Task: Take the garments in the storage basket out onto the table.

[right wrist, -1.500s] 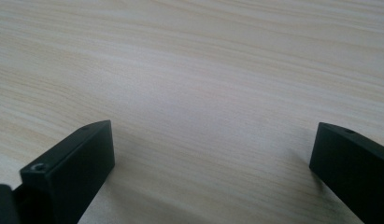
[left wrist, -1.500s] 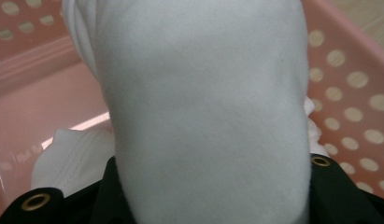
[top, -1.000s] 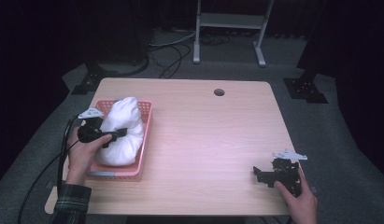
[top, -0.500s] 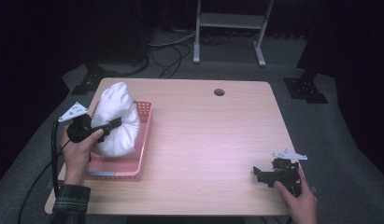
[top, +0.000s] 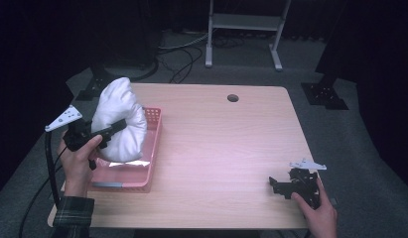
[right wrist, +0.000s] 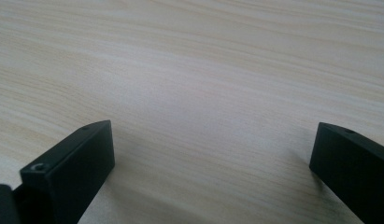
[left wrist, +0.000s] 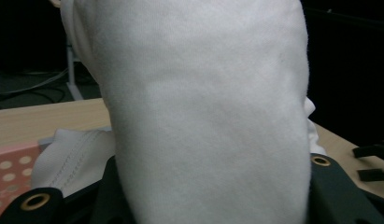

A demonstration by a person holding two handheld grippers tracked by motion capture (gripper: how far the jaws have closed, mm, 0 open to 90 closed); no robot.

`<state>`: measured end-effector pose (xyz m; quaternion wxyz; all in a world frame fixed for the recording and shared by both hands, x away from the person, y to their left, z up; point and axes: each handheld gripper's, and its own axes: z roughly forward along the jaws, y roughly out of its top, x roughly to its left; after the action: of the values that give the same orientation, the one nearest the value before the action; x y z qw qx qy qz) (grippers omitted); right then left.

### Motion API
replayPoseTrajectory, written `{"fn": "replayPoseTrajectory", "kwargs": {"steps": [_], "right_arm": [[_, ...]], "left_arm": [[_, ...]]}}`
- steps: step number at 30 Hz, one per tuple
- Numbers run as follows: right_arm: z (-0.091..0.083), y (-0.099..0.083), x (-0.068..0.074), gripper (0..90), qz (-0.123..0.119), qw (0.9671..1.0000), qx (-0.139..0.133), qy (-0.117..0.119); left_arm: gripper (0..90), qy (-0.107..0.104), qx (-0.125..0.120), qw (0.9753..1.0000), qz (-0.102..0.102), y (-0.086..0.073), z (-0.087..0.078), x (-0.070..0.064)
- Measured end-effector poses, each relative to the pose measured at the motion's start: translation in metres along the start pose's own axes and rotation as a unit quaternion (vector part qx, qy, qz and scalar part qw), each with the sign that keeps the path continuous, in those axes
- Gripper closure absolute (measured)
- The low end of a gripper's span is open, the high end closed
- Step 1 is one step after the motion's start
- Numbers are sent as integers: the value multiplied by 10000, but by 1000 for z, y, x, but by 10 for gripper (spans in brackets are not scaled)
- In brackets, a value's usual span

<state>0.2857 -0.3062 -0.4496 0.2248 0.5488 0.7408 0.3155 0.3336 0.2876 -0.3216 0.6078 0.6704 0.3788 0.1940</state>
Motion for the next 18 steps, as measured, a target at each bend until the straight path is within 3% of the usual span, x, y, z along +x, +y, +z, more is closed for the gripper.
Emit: {"fn": "replayPoseTrajectory", "kwargs": {"steps": [10,18], "right_arm": [[0,0,0,0,-6,10000,-4,-2],[0,0,0,0,-8,10000,-2,-1]], "left_arm": [[527,-406,-140,9991,-50,14,6,-19],[526,-536,-182,9984,-1,27,18,-39]]}}
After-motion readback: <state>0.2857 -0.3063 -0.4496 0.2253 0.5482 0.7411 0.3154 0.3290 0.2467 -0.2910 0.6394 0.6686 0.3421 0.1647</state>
